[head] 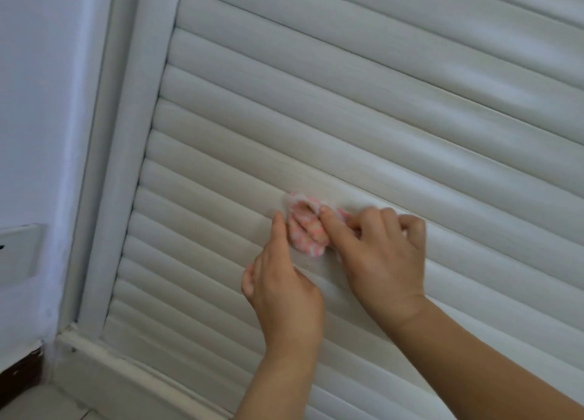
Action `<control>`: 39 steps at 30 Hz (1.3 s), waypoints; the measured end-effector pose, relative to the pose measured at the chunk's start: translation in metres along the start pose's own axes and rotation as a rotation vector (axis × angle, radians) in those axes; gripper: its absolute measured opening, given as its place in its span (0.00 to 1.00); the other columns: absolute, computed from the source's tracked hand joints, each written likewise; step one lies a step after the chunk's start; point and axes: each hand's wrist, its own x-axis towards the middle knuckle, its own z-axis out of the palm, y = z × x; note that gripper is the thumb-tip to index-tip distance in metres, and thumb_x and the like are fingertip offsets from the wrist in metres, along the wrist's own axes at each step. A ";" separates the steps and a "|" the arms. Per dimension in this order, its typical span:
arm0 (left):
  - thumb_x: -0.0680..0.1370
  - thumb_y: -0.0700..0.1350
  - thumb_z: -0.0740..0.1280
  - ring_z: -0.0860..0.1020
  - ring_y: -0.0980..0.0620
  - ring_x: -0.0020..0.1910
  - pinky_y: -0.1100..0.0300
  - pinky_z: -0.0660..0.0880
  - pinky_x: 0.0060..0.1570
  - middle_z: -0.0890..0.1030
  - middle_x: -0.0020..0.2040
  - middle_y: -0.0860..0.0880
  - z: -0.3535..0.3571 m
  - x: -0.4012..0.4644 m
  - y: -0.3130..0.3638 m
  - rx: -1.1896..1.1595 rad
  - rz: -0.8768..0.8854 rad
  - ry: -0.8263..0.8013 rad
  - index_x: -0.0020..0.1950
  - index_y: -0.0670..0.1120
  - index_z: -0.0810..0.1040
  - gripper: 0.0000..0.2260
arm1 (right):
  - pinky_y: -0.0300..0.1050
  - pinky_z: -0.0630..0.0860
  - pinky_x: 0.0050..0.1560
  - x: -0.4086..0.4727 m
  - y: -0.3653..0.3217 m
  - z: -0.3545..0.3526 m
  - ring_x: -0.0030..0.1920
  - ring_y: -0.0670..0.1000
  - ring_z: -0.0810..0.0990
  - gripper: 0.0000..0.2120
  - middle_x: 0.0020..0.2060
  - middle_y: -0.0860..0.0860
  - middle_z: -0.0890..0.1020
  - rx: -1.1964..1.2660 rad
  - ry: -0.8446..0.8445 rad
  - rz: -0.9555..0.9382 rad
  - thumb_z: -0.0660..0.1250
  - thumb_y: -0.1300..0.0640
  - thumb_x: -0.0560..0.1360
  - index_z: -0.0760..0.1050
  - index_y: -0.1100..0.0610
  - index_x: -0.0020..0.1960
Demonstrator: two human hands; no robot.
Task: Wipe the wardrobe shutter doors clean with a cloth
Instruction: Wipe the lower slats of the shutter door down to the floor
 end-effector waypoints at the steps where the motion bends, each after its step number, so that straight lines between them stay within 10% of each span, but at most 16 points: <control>1: 0.65 0.32 0.57 0.78 0.45 0.51 0.45 0.69 0.59 0.81 0.55 0.50 -0.001 0.000 0.001 -0.020 -0.015 0.007 0.72 0.50 0.64 0.35 | 0.49 0.58 0.40 0.011 -0.009 0.005 0.39 0.55 0.65 0.15 0.35 0.53 0.75 0.028 0.015 -0.008 0.60 0.57 0.75 0.81 0.52 0.56; 17: 0.68 0.26 0.57 0.74 0.53 0.61 0.49 0.64 0.66 0.66 0.54 0.62 0.003 0.008 -0.002 -0.200 -0.156 -0.030 0.74 0.48 0.59 0.36 | 0.48 0.56 0.42 0.084 0.000 0.014 0.36 0.56 0.73 0.11 0.35 0.54 0.74 -0.060 0.025 -0.009 0.72 0.57 0.70 0.82 0.48 0.51; 27: 0.71 0.34 0.57 0.66 0.54 0.67 0.58 0.53 0.63 0.71 0.67 0.55 -0.010 0.019 -0.008 -0.097 -0.288 0.079 0.74 0.53 0.58 0.32 | 0.49 0.59 0.40 0.047 -0.009 0.010 0.33 0.55 0.73 0.16 0.33 0.53 0.74 0.024 -0.016 -0.284 0.55 0.60 0.78 0.82 0.50 0.51; 33: 0.71 0.26 0.54 0.68 0.62 0.64 0.63 0.55 0.62 0.71 0.67 0.58 -0.009 0.024 -0.019 -0.204 -0.410 0.100 0.74 0.53 0.56 0.36 | 0.48 0.55 0.41 0.119 -0.037 0.032 0.35 0.56 0.74 0.08 0.36 0.54 0.75 -0.027 0.023 -0.132 0.67 0.57 0.68 0.81 0.49 0.45; 39: 0.72 0.25 0.51 0.69 0.61 0.59 0.49 0.68 0.63 0.74 0.58 0.60 -0.007 0.026 -0.035 -0.373 -0.442 0.153 0.74 0.55 0.58 0.36 | 0.48 0.54 0.41 0.134 -0.075 0.047 0.39 0.56 0.76 0.21 0.38 0.53 0.76 0.054 -0.046 -0.288 0.52 0.59 0.66 0.81 0.48 0.46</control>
